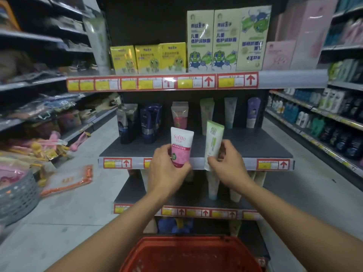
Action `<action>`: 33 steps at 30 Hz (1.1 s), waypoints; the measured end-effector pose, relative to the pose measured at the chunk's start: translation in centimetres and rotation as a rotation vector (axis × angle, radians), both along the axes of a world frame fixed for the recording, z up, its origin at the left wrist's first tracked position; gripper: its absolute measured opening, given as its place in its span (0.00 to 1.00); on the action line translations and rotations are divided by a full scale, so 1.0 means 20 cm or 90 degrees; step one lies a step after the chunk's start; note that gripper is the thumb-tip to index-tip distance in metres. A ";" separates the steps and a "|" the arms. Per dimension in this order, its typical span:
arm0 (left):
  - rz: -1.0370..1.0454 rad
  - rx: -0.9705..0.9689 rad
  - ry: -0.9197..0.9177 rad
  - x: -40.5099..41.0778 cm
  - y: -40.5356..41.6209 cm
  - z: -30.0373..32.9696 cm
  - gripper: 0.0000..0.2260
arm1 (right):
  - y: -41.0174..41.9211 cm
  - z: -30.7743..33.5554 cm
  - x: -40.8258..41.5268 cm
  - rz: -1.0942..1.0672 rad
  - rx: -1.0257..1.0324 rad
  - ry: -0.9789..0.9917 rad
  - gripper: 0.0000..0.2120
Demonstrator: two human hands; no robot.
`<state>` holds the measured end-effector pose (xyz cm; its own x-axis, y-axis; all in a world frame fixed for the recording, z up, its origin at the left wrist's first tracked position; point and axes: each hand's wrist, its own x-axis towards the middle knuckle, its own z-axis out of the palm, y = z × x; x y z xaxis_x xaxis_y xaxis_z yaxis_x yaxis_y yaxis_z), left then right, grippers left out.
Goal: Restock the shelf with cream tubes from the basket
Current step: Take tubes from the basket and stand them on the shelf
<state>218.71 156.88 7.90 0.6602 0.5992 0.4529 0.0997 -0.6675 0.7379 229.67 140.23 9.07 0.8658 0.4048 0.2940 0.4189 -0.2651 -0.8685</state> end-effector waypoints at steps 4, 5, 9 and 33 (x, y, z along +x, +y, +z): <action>0.005 0.030 -0.022 0.13 0.07 0.08 0.34 | 0.05 0.09 0.12 0.000 0.009 -0.013 0.28; 0.008 0.036 -0.025 0.16 0.08 0.10 0.34 | 0.07 0.10 0.14 -0.002 0.010 -0.015 0.28; 0.018 0.045 -0.032 0.29 0.14 0.14 0.34 | 0.13 0.11 0.25 -0.014 0.012 -0.021 0.26; 0.087 0.043 0.106 0.55 0.30 0.02 0.27 | 0.29 -0.04 0.55 -0.125 -0.242 -0.122 0.24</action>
